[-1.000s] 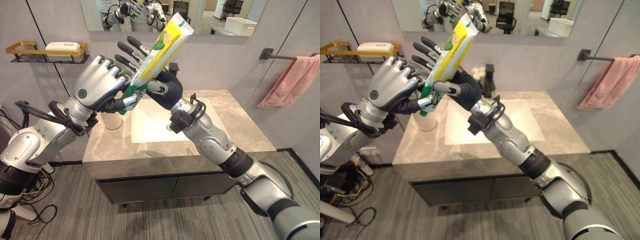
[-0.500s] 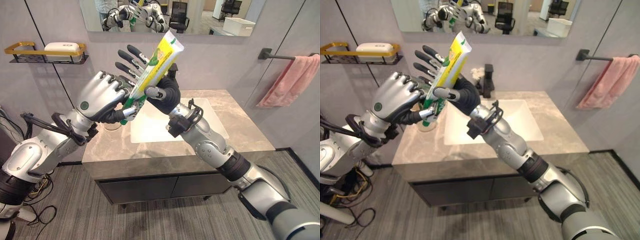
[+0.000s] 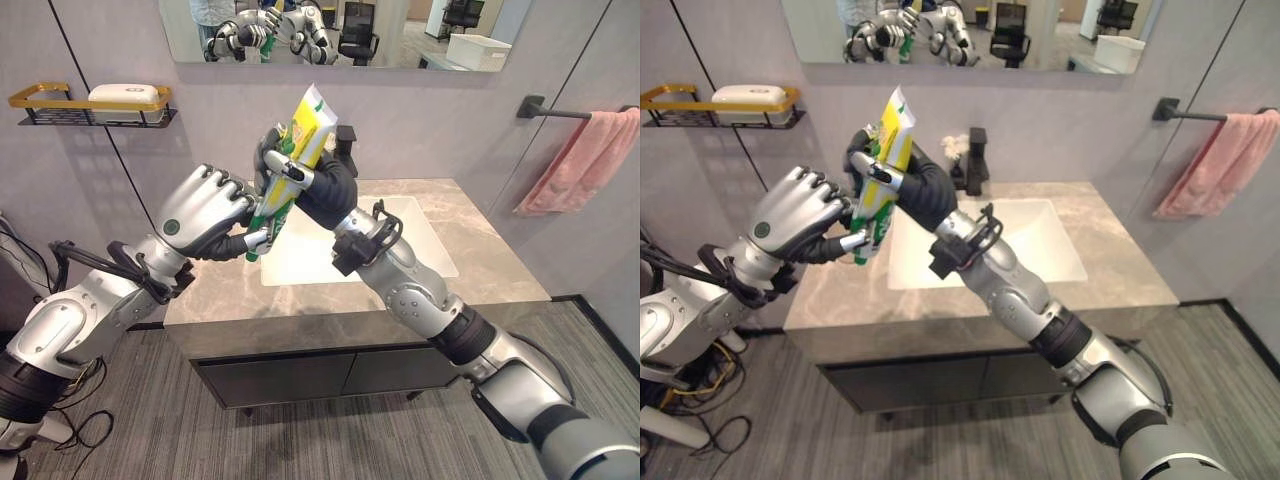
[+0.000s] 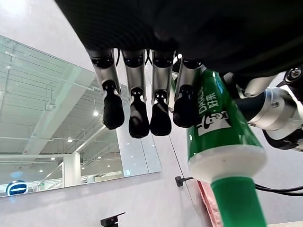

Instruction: Put brush and paste in cup on sink, flatten towel.

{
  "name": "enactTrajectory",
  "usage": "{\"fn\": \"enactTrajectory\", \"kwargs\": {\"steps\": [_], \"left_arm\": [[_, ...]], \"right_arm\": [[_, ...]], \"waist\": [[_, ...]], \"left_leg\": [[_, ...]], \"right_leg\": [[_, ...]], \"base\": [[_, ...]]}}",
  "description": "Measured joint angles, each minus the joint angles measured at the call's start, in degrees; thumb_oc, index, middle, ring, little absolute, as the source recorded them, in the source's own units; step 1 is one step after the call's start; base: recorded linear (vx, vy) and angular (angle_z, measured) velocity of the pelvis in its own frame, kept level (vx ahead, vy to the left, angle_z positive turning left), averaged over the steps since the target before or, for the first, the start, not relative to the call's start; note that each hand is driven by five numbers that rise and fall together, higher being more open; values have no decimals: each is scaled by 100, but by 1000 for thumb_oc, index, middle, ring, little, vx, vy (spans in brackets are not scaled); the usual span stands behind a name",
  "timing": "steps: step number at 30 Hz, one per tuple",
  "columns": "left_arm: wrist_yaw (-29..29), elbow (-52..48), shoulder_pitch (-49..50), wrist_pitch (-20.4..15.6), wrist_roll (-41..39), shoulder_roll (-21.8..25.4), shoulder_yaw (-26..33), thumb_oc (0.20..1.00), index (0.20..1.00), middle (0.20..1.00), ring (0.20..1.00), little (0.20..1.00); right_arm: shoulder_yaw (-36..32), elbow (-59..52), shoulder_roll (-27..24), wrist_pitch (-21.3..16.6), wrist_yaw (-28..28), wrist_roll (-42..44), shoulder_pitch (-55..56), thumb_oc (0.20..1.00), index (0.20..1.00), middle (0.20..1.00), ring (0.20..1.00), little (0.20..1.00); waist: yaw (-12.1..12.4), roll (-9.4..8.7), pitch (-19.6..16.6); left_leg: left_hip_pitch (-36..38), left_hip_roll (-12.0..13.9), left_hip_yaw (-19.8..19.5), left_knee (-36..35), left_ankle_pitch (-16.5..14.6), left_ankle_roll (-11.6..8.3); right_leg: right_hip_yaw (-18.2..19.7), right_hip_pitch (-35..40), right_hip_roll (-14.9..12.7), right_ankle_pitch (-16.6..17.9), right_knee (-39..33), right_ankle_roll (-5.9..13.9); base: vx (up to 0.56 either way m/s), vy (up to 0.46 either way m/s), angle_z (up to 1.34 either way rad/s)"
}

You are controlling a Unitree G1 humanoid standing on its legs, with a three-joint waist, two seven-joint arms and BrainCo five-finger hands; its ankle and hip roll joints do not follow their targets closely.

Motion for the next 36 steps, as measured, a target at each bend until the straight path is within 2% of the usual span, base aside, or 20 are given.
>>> {"fn": "enactTrajectory", "kwargs": {"steps": [1, 2, 3, 4, 9, 11, 14, 16, 17, 20, 21, 25, 26, 27, 28, 29, 30, 33, 34, 36], "left_arm": [[-10, -18, 3, 0, 0, -21, 0, 200, 200, 200, 200, 200], [-13, -30, 14, 1, -1, -50, 2, 272, 272, 272, 272, 272], [-15, -30, 19, 1, -1, -62, 9, 407, 407, 407, 407, 407], [-17, -35, 77, 5, -2, -124, 107, 1000, 1000, 1000, 1000, 1000], [20, -161, 647, 55, -13, -697, 901, 1000, 1000, 1000, 1000, 1000], [32, -400, 1437, 181, -119, -1007, 1615, 1000, 1000, 1000, 1000, 1000], [34, -396, 2197, 302, -642, -1533, 2321, 1000, 1000, 1000, 1000, 1000], [33, -410, 2709, 320, -1346, -1605, 3193, 1000, 1000, 1000, 1000, 1000], [164, -407, 2791, 433, -1787, -1865, 3633, 1000, 1000, 1000, 1000, 1000], [275, -421, 2983, 462, -2512, -2309, 3675, 1000, 1000, 1000, 1000, 1000], [248, -417, 3068, 449, -2707, -2325, 3668, 1000, 1000, 1000, 1000, 1000], [-533, -566, 3649, 387, -4405, -2310, 3625, 1000, 1000, 1000, 1000, 1000], [-733, -595, 3753, 387, -4721, -2308, 3566, 1000, 1000, 1000, 1000, 1000], [-836, -594, 3764, 389, -4823, -2312, 3529, 1000, 1000, 1000, 1000, 1000], [-1167, -573, 3991, 337, -5519, -2378, 3471, 1000, 1000, 1000, 1000, 1000], [-1277, -561, 4040, 346, -5708, -2451, 3431, 1000, 1000, 1000, 1000, 1000], [-1412, -453, 4204, 335, -5931, -2615, 3374, 1000, 1000, 1000, 1000, 1000], [-1475, 238, 4461, 402, -6235, -3160, 3402, 1000, 1000, 1000, 1000, 1000], [-1455, 727, 4506, 540, -6450, -3436, 3342, 1000, 1000, 1000, 1000, 1000], [-1502, 1481, 4723, 792, -6814, -3551, 3006, 1000, 1000, 1000, 1000, 1000]], "right_arm": [[-1, -12, -1, 0, 0, -1, 0, 200, 200, 200, 200, 200], [-4, -21, -3, -1, 0, -3, 0, 200, 200, 200, 200, 200], [-5, -22, -5, -1, 0, -3, 0, 200, 200, 200, 200, 200], [-9, -33, -4, -1, -1, -28, 0, 200, 200, 200, 200, 200], [-55, -201, 11, -2, -122, -150, 132, 200, 200, 200, 200, 200], [-226, -474, 2, -3, -280, -274, 446, 200, 200, 200, 200, 200], [-528, -652, -128, -33, -553, -389, 804, 200, 200, 200, 200, 200], [-788, -832, -307, -28, -692, -504, 884, 200, 200, 200, 200, 200], [-1046, -980, -365, -131, -775, -572, 1019, 200, 200, 200, 200, 200], [-1341, -979, -329, -259, -1159, -792, 1019, 200, 200, 200, 200, 200], [-1407, -971, -337, -263, -1263, -887, 1009, 200, 200, 200, 200, 200], [-1612, -832, -422, -271, -1535, -1130, 786, 200, 200, 200, 200, 200], [-1631, -770, -418, -271, -1596, -1171, 684, 200, 200, 200, 200, 200], [-1630, -732, -427, -272, -1622, -1172, 621, 200, 200, 200, 200, 200], [-1496, -379, -481, -258, -1715, -1394, 190, 200, 200, 200, 200, 200], [-1478, -255, -524, -248, -1756, -1481, 8, 200, 200, 200, 200, 200], [-1565, -152, -526, -251, -1877, -1574, -153, 200, 200, 200, 200, 200], [-1606, -124, -544, -250, -2044, -1793, -302, 200, 200, 200, 200, 200], [-1611, -111, -608, -249, -2110, -1868, -326, 200, 200, 200, 200, 200], [-1608, 88, -729, -206, -2152, -2008, -555, 200, 200, 200, 200, 200]], "waist": [[1, 0, 0], [3, 0, 0], [2, 0, 0], [3, 3, 2], [-5, 10, 8], [-1, 8, 12], [17, -14, 30], [39, -41, 62], [52, -39, 63], [143, -30, 79], [179, -16, 102], [239, 53, 229], [293, 114, 285], [314, 85, 293], [398, 152, 362], [390, 169, 386], [505, 172, 402], [602, 150, 434], [655, 128, 442], [709, 20, 499]], "left_leg": [[-3, 0, -3, 0, 0, 0], [-4, 2, -6, 0, 0, 0], [-7, 2, -8, 0, 0, 0], [-17, 1, -16, 0, 0, 0], [-40, 1, -35, -1, -4, 5], [-54, 1, -77, 0, -5, 7], [-73, -4, -134, 0, -5, 8], [-108, 3, -133, -1, -6, 8], [-126, -11, -167, -1, -5, 8], [-139, -15, -188, 0, -5, 9], [-151, -14, -202, 0, 6, 24], [-150, -38, -277, -1, 10, 37], [-152, -49, -282, -1, 14, 42], [-142, -49, -279, 1, 17, 46], [-158, -57, -287, -1, 17, 46], [-155, -57, -288, 0, 18, 47], [-153, -53, -304, 1, 18, 46], [-180, -55, -340, 1, 18, 46], [-214, -60, -392, 2, 19, 46], [-267, -62, -521, 2, 41, 58]], "right_leg": [[-2, 0, 0, 0, 0, 0], [-5, -1, 0, -2, 0, 1], [-7, -2, 0, -2, 0, 1], [-14, -5, -1, -1, 0, 1], [-46, -16, -5, -9, -1, 3], [-90, -6, -6, -20, 1, 16], [-134, -9, -8, -32, 0, 14], [-139, -40, -7, -48, -1, 0], [-179, -33, -22, -52, -1, 5], [-213, -33, -28, -53, -1, 5], [-234, -32, -27, -52, -1, 4], [-290, 2, -53, -65, -2, 13], [-293, 1, -61, -64, -2, 13], [-290, 5, -61, -59, -1, 8], [-297, -2, -66, -58, -1, 10], [-297, -3, -68, -58, -1, 10], [-307, 2, -61, -59, -1, 10], [-349, 3, -64, -69, -1, 12], [-418, 9, -66, -70, 8, 10], [-594, 22, -70, -72, 36, 7]], "base": [[0, 0, 0], [0, 0, 0], [0, 0, 0], [0, 0, 0], [8, -1, 2], [-16, 3, 10], [-20, 20, 10], [-9, 4, 3], [-24, 6, 6], [-41, 11, 6], [-76, 43, 10], [-35, 31, 8], [-65, 33, 3], [-57, 45, 1], [-64, 16, 0], [-51, 7, 3], [-55, -7, 3], [-62, -9, 9], [-49, -3, 28], [-47, 7, 32]]}}
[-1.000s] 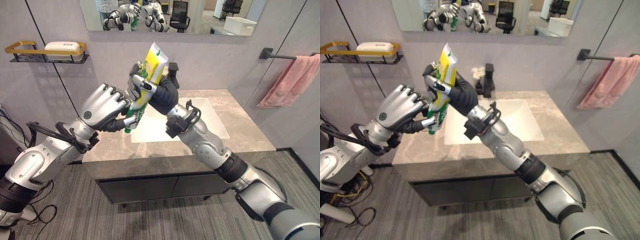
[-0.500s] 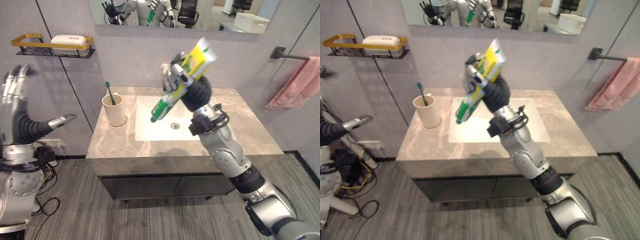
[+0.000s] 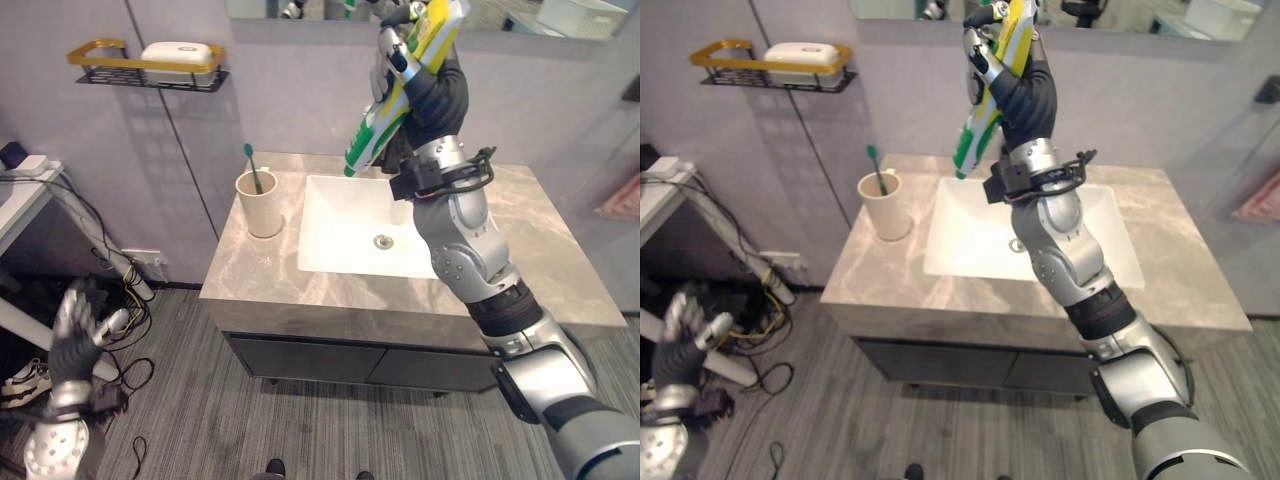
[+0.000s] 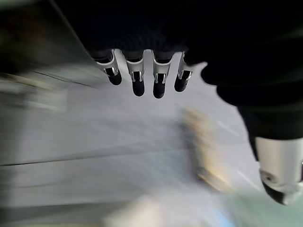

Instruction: Put brush and paste in cup on sink, flatten towel.

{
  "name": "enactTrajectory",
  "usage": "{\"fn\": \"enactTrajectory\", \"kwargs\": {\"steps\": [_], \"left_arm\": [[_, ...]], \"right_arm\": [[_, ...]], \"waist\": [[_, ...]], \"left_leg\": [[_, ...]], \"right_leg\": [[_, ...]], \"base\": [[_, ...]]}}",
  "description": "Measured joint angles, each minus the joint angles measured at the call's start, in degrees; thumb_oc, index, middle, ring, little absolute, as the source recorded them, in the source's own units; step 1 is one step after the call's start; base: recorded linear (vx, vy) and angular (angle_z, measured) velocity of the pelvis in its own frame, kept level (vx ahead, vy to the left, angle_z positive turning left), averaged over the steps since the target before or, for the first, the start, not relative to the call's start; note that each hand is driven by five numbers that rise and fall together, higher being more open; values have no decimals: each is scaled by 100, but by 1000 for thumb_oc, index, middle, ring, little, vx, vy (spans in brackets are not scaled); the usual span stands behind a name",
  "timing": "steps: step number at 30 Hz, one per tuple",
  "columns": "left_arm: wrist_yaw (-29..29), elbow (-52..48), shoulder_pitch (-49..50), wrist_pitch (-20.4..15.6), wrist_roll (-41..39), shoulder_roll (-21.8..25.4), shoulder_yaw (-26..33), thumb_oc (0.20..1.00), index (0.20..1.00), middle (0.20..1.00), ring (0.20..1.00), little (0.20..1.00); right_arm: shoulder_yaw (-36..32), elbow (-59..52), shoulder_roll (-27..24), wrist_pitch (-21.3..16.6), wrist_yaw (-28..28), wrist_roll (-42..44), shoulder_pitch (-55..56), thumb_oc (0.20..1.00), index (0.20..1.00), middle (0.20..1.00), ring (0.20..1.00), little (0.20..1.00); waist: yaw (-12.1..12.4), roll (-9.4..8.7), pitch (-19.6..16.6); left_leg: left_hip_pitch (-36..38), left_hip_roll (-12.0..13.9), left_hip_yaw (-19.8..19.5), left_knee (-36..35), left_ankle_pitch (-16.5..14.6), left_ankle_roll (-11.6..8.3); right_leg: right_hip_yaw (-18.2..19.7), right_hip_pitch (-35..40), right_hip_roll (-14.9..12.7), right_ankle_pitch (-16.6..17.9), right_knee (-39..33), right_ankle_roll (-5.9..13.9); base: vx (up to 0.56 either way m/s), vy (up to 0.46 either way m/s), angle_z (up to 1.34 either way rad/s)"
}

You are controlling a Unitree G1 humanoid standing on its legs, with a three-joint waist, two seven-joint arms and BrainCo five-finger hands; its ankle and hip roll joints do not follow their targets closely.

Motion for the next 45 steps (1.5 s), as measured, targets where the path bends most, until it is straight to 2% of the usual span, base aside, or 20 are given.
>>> {"fn": "enactTrajectory", "kwargs": {"steps": [2, 4, 8, 10, 13, 21, 24, 34, 45], "left_arm": [[-167, 333, 270, 178, -171, 26, -433, 1000, 1000, 1000, 1000, 1000], [-414, 538, 335, 324, -224, 232, -911, 1000, 1000, 1000, 1000, 1000], [-607, 893, 547, 497, -428, 272, -1084, 1000, 1000, 1000, 1000, 1000], [-633, 889, 584, 536, -467, 369, -1096, 1000, 1000, 1000, 1000, 1000], [-693, 796, 612, 552, -457, 759, -1338, 1000, 1000, 1000, 1000, 1000], [-769, 742, 541, 557, -444, 932, -1509, 1000, 1000, 1000, 1000, 1000], [-850, 813, 380, 555, -438, 1105, -1728, 1000, 1000, 1000, 1000, 1000], [-844, 859, 138, 552, -440, 1106, -1848, 1000, 1000, 1000, 1000, 1000], [-833, 863, 29, 551, -448, 1105, -1942, 1000, 1000, 1000, 1000, 1000]], "right_arm": [[8, 415, 22, 8, -98, -44, -345, 200, 200, 200, 200, 200], [7, 972, 47, 23, -209, -179, -761, 200, 200, 200, 200, 200], [14, 1719, 66, 36, -501, -401, -1296, 200, 200, 200, 200, 200], [10, 1941, 85, 38, -598, -405, -1371, 200, 200, 200, 200, 200], [5, 2323, 135, 42, -734, -631, -1489, 200, 200, 200, 200, 200], [-2, 2502, -82, 44, -867, -644, -1503, 200, 200, 200, 200, 200], [-94, 3034, -76, 40, -967, -674, -1569, 200, 200, 200, 200, 200], [-606, 3601, -67, 39, -1101, -473, -1587, 200, 200, 200, 200, 200], [-595, 3779, -61, 37, -1102, -330, -2002, 200, 200, 200, 200, 200]], "waist": [[164, -59, 38], [229, -57, 44], [444, -60, 90], [562, -92, 84], [723, -84, 101], [736, -52, 133], [786, -11, 192], [902, 74, 261], [910, 72, 262]], "left_leg": [[-35, -28, -85, -1, 5, 4], [-106, -86, -242, -1, 41, 20], [-214, -208, -604, -1, 98, 60], [-248, -229, -622, 0, 95, 57], [-424, -298, -804, 1, 116, 64], [-767, -403, -1025, 4, 195, 164], [-797, -413, -1102, 4, 194, 161], [-1028, -426, -1237, 6, 215, 153], [-1033, -432, -1237, 6, 220, 151]], "right_leg": [[-46, 6, -25, -12, -38, -11], [-217, 12, -79, -44, -38, -5], [-543, 97, -181, -101, -38, 56], [-611, 81, -205, -124, -39, 61], [-781, -14, -258, -128, -38, 67], [-973, -238, -332, -134, -30, 75], [-1106, -231, -337, -149, -37, 97], [-1255, -402, -332, -157, 6, 108], [-1255, -403, -335, -157, -2, 109]], "base": [[-47, 12, 20], [-31, 6, 40], [-29, 6, 45], [-9, 18, 32], [-1, 15, 22], [-1, 13, 15], [26, 12, 15], [18, 2, 6], [6, 2, 1]]}}
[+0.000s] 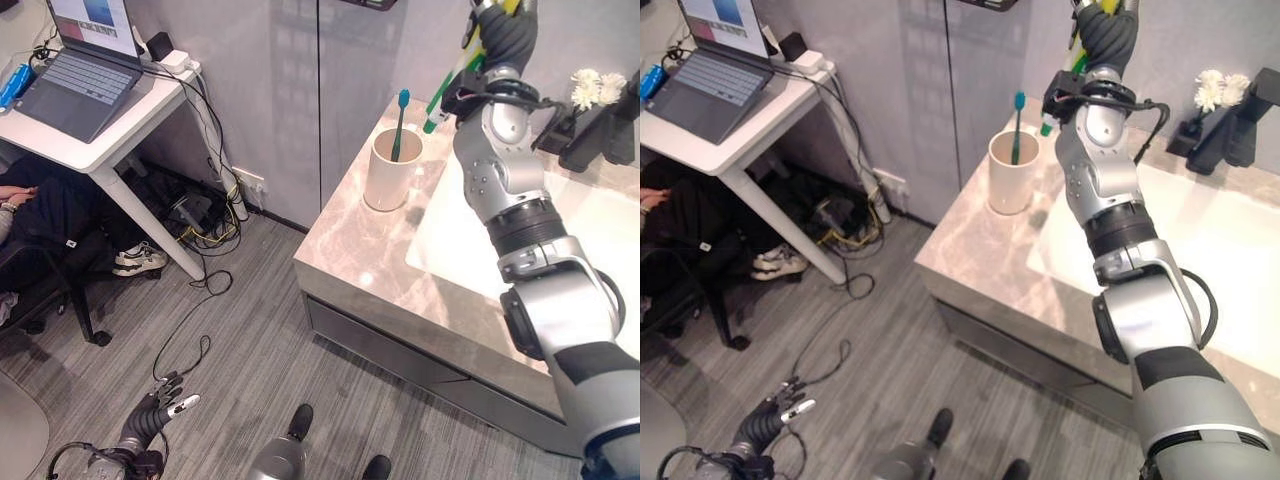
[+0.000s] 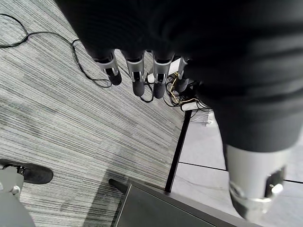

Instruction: Put brush and paste in cup on sink, flatten towel.

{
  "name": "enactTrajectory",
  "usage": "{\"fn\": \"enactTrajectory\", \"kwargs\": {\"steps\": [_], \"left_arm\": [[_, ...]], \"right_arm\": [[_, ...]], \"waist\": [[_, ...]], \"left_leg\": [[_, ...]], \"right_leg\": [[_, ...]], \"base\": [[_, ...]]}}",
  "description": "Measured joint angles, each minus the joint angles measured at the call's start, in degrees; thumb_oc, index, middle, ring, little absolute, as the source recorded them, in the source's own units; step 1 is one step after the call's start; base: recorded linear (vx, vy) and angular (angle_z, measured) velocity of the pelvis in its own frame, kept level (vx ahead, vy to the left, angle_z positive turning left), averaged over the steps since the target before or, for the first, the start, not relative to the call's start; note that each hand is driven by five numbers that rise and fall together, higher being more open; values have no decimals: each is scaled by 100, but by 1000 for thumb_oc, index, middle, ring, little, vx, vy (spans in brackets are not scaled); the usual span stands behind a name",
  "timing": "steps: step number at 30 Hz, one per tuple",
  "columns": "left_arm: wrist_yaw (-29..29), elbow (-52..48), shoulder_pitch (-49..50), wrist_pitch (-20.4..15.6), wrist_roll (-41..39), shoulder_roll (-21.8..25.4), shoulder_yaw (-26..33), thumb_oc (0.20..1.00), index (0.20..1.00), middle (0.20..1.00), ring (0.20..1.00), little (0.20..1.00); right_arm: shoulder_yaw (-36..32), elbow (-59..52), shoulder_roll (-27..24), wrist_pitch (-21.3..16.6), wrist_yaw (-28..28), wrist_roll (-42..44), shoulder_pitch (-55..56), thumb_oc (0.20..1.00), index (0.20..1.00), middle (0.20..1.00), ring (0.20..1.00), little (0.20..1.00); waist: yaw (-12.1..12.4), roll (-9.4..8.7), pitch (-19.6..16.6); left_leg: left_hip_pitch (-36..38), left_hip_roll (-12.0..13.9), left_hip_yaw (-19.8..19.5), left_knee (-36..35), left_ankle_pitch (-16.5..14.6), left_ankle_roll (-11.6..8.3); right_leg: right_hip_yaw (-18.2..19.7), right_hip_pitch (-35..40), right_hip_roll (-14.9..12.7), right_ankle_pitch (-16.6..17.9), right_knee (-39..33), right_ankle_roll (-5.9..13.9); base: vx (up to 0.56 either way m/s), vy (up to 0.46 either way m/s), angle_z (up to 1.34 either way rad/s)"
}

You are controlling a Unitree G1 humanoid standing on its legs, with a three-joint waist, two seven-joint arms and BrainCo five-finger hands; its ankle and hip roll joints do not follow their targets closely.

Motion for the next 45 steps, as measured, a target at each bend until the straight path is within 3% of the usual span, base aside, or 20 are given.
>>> {"fn": "enactTrajectory", "kwargs": {"steps": [22, 31, 45], "left_arm": [[232, 208, -110, -7, 14, -71, 1, 1000, 1000, 1000, 1000, 1000], [242, 216, -123, -8, 10, -346, -2, 1000, 1000, 1000, 1000, 1000], [353, 344, -130, -8, 11, -409, -2, 1000, 1000, 1000, 1000, 1000]], "right_arm": [[395, -747, 188, -62, -1, -70, -83, 200, 200, 200, 200, 200], [411, -916, 340, -62, 9, -63, 111, 200, 200, 200, 200, 200], [574, -1025, 372, -45, 156, -65, 438, 200, 200, 200, 200, 200]], "waist": [[-17, -195, 112], [-61, -200, 115], [-218, -229, 132]], "left_leg": [[50, 1, 9, 0, 10, -6], [15, 2, 24, 0, 10, -6], [19, 8, 105, 0, 9, -7]], "right_leg": [[22, 44, 2, -2, -24, 3], [45, -4, 1, -1, 11, 2], [141, -39, 0, 1, 11, 2]], "base": [[0, 0, 0], [0, 0, 0], [-3, 4, -2]]}}
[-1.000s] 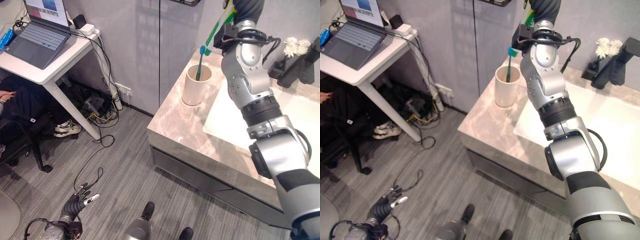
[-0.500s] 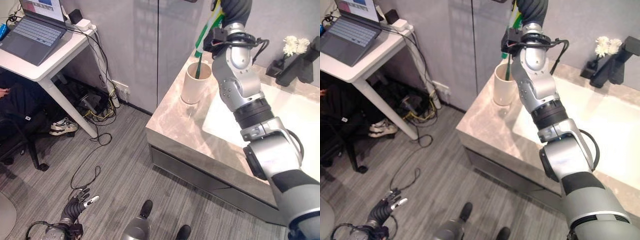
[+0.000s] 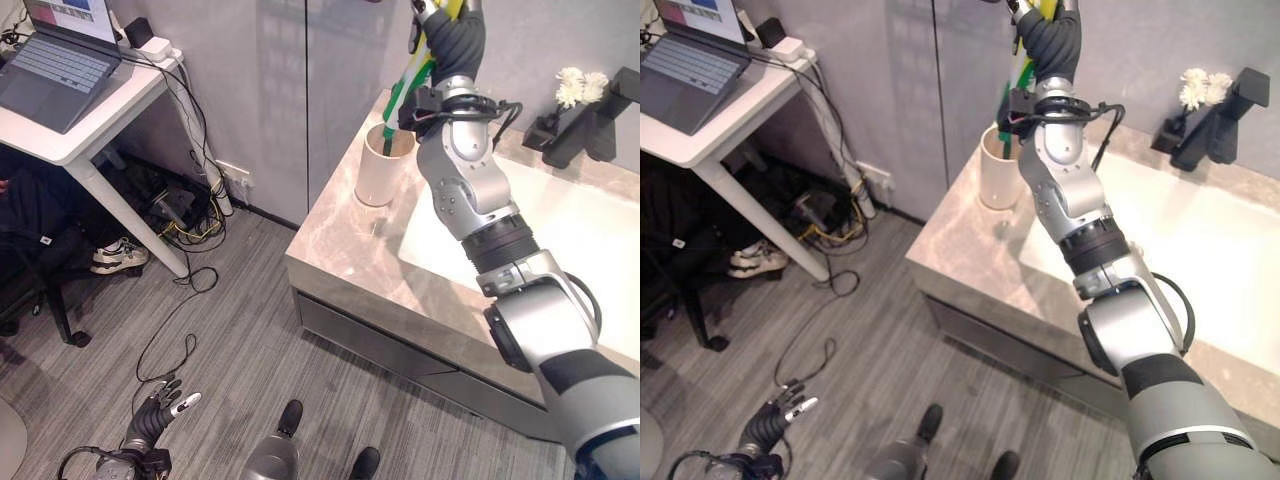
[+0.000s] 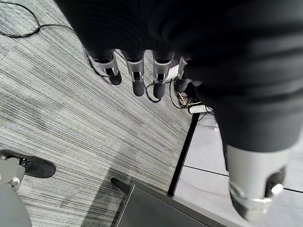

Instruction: Put brush and paste in cup on sink, flatten towel.

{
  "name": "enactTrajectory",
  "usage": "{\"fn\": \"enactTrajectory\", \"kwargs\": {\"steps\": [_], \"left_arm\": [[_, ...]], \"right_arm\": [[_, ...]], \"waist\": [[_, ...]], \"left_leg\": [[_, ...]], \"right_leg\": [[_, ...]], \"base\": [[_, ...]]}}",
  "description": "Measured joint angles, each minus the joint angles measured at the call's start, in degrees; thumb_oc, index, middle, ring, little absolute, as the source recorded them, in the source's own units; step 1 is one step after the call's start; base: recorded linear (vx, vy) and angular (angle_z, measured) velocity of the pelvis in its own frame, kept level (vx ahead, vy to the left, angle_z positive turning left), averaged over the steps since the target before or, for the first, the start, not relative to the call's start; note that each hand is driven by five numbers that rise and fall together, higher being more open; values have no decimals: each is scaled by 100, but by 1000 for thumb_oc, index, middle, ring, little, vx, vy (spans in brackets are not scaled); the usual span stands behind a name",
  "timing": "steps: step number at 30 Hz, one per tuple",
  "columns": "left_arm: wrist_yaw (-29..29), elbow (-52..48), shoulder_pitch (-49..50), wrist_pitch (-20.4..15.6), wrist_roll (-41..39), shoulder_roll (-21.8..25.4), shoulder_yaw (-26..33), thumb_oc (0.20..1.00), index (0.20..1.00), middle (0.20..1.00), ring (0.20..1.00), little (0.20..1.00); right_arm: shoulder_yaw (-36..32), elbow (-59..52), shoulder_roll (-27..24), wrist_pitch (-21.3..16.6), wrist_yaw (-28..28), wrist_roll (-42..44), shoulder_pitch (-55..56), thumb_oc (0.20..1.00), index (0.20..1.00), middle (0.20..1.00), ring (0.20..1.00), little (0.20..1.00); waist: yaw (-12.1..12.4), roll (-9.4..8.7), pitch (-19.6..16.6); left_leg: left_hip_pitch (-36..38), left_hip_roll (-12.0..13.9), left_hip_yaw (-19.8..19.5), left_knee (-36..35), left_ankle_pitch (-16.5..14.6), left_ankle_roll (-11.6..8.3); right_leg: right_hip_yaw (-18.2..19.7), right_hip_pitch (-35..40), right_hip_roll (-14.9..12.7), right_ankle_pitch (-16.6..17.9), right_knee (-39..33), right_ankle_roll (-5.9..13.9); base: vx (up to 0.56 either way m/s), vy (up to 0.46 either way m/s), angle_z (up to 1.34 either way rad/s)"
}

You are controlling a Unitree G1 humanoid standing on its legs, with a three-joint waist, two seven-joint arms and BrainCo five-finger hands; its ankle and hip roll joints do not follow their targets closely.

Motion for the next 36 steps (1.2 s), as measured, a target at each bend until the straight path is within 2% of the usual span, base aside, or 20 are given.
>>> {"fn": "enactTrajectory", "kwargs": {"steps": [10, 23, 24, 26, 27, 28, 29, 30, 32, 36], "left_arm": [[4, 78, -16, 1, 2, -51, -6, 1000, 1000, 1000, 1000, 1000], [12, 76, -33, -1, 6, -50, -49, 1000, 1000, 1000, 1000, 1000], [12, 76, -33, -1, 5, -51, -49, 1000, 1000, 1000, 1000, 1000], [12, 75, -36, -1, 6, -50, -51, 1000, 1000, 1000, 1000, 1000], [12, 76, -35, -4, 6, -51, -51, 1000, 1000, 1000, 1000, 1000], [12, 76, -35, -4, 6, -50, -51, 1000, 1000, 1000, 1000, 1000], [14, 76, -35, -5, 6, -51, -51, 1000, 1000, 1000, 1000, 1000], [15, 76, -36, -7, 6, -51, -49, 1000, 1000, 1000, 1000, 1000], [17, 76, -36, -7, 6, -51, -50, 1000, 1000, 1000, 1000, 1000], [29, 78, -37, -9, 6, -54, -51, 1000, 1000, 1000, 1000, 1000]], "right_arm": [[81, 37, 189, 57, 22, 4, 75, 200, 200, 200, 200, 200], [66, 498, 563, 65, 17, 7, 105, 200, 200, 200, 200, 200], [63, 536, 565, 66, 15, 7, 116, 219, 219, 219, 219, 219], [50, 678, 575, 65, 15, 6, 134, 288, 288, 288, 288, 288], [29, 804, 572, 83, 1, 7, 137, 376, 376, 376, 376, 376], [19, 808, 565, 97, -9, 7, 141, 391, 391, 391, 391, 391], [12, 806, 563, 98, -9, 6, 140, 454, 454, 454, 454, 454], [10, 806, 563, 98, -9, 6, 140, 576, 576, 576, 576, 576], [7, 795, 563, 98, -7, 6, 140, 1000, 1000, 1000, 1000, 1000], [-20, 740, 563, 96, -1, 5, 139, 1000, 1000, 1000, 1000, 1000]], "waist": [[-107, -20, 11], [-108, -49, 28], [-105, -48, 29], [-96, -47, 29], [-94, -46, 30], [-94, -43, 32], [-93, -40, 34], [-93, -39, 35], [-93, -34, 38], [-90, -21, 46]], "left_leg": [[10, 11, 65, 0, -1, -1], [9, 13, 68, 0, -1, -1], [6, 13, 68, 0, -1, -1], [5, 13, 66, 0, -1, -1], [1, 13, 62, 0, -1, -1], [-4, 13, 60, 0, -1, -1], [-7, 12, 60, 0, -1, -1], [-7, 13, 60, 0, -1, -1], [-8, 12, 60, 0, -1, -1], [-6, 12, 63, 0, -1, -1]], "right_leg": [[37, -11, 4, 5, 0, -4], [48, -19, 4, 11, 0, -8], [48, -21, 4, 11, -1, -8], [48, -22, 3, 11, -1, -8], [45, -24, 4, 11, -1, -8], [44, -28, 4, 11, -2, -8], [44, -31, 4, 11, -1, -8], [43, -31, 4, 11, -1, -8], [41, -31, 4, 11, -1, -8], [45, -31, 3, 11, -3, -8]], "base": [[-1, 1, -1], [0, 0, 0], [0, 0, 0], [0, 0, 0], [0, 0, 0], [0, 0, 0], [0, 0, 0], [0, 0, 0], [0, 0, 0], [0, 0, 0]]}}
